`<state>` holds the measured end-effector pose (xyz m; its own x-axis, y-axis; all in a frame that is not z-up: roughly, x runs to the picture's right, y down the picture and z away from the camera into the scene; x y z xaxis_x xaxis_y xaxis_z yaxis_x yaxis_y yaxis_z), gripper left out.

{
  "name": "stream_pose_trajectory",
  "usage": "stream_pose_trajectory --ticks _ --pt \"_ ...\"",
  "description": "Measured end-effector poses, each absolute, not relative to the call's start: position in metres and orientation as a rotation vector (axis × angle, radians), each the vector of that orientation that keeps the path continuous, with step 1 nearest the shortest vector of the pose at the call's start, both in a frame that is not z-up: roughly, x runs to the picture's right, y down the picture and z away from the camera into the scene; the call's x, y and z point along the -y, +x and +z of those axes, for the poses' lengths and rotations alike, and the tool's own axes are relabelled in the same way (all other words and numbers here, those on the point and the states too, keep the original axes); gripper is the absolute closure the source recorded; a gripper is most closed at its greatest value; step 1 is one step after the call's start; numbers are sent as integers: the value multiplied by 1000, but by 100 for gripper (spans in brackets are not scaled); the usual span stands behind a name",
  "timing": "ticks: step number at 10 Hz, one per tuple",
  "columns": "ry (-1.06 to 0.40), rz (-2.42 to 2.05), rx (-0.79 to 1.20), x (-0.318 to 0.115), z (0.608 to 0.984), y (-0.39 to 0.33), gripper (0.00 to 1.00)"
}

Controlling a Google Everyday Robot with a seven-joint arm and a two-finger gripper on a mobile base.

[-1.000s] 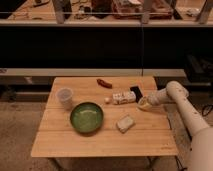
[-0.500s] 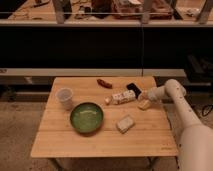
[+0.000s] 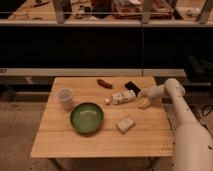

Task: Push the eraser across the table

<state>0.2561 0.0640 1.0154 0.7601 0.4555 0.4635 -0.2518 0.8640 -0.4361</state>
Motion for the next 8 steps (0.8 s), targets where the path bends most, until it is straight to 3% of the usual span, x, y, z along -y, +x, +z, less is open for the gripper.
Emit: stream_pose_trajectory --ticks 8 --pt "-384 390 633 -38 998 253 100"
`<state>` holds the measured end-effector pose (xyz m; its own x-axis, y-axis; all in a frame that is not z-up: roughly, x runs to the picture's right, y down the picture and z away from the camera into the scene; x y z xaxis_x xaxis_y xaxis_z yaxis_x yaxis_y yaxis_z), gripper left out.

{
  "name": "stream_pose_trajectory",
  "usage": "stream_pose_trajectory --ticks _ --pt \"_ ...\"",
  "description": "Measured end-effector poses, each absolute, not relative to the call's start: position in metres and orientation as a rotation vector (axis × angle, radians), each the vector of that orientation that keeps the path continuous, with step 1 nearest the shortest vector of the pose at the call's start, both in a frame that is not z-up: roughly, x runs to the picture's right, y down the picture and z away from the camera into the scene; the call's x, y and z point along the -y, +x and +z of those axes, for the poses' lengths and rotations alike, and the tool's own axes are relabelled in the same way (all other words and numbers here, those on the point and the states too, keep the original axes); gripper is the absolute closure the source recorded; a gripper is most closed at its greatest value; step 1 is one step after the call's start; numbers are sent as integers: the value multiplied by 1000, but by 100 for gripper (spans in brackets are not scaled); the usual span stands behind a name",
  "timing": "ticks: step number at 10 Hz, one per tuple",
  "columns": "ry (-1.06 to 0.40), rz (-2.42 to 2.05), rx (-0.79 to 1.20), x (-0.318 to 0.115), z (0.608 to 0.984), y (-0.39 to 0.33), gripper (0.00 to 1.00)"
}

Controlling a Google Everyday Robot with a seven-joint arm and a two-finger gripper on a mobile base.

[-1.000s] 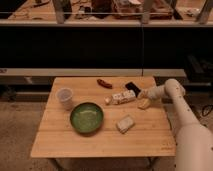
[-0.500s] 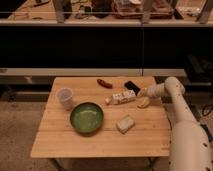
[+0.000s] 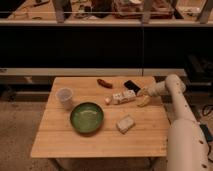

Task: Push the eraser across the table

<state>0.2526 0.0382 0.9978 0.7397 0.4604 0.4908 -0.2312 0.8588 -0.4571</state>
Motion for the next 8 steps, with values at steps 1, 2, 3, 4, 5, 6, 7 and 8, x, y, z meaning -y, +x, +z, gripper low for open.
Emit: stream_pose_trajectory --ticks 1,2,3,4,5,6,7,8 --pt "-388 381 631 -36 994 254 100" --pt "-383 379 631 -31 993 255 100" --pt "-402 380 639 -34 990 254 100" --pt "-412 382 645 -33 989 252 100" --pt "-413 386 646 -32 988 253 100" --pt "-413 390 646 -32 989 255 100" --pt "-409 389 645 -32 991 256 100" --pt "-403 384 645 -31 994 256 100"
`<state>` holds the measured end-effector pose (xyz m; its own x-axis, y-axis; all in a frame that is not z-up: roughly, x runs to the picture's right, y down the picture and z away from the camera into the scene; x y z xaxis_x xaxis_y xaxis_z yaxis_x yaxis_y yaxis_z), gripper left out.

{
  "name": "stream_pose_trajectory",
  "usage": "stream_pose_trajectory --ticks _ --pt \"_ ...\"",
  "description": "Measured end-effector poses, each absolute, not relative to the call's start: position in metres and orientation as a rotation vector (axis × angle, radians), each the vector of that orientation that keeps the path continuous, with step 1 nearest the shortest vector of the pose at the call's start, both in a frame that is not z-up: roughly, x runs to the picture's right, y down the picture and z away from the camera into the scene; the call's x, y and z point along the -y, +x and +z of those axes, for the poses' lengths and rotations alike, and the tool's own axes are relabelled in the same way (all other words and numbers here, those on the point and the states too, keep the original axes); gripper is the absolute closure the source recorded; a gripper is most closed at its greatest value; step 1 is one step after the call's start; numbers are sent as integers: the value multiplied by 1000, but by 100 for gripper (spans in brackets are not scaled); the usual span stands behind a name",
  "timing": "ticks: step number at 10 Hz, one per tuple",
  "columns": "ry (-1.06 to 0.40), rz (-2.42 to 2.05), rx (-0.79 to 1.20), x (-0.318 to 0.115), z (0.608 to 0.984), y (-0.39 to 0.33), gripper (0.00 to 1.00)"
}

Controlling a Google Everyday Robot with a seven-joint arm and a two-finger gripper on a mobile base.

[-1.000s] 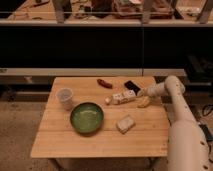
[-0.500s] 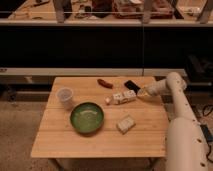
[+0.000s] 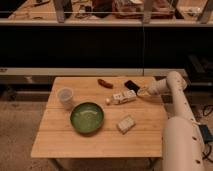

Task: Push the eraser across the table

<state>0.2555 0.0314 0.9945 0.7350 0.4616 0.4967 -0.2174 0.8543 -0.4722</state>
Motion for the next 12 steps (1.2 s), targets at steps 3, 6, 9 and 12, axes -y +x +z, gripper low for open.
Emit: stream_pose_trajectory --ticks 3,6,9,12 --pt "-363 366 656 -27 1004 253 100" --pt "-325 358 685 -19 1012 241 100" --pt "-309 353 709 -16 1019 225 100" --pt "-292 336 719 -12 1027 212 100"
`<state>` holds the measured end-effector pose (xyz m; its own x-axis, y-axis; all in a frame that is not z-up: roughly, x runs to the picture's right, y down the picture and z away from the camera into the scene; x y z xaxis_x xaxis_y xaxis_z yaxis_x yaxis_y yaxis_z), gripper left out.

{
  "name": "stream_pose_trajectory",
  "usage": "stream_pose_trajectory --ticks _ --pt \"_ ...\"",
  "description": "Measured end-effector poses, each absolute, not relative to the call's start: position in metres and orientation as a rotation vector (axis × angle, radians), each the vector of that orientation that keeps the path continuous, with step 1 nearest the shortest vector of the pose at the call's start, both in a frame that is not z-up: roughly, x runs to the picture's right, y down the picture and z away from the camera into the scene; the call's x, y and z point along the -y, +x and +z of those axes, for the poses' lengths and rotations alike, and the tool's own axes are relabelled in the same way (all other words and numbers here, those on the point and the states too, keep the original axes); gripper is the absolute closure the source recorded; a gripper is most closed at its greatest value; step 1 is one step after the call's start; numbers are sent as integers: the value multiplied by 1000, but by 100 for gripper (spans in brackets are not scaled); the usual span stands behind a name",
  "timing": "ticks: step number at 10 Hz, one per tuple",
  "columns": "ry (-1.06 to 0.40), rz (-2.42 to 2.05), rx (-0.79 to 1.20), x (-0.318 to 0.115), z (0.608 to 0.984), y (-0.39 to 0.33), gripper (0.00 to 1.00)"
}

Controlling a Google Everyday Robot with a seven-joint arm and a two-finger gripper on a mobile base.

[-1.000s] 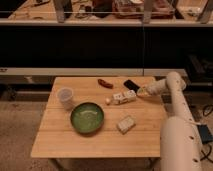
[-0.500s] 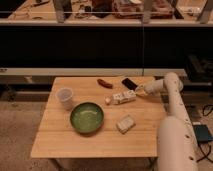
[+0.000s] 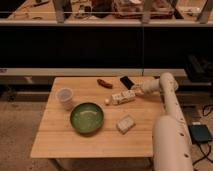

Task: Push the eraser across the table

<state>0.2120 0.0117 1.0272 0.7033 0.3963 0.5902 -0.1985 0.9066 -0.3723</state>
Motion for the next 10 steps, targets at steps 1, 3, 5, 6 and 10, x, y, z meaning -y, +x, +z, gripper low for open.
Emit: stream_pose_trajectory --ticks 1,3,5,6,10 --pt "-291 330 721 -11 1028 209 100" --pt "-298 312 715 -7 1024 207 100" --pt "-310 295 699 -3 1016 214 100" --pt "-305 290 686 3 1007 226 100" --pt "-305 271 718 12 971 249 93"
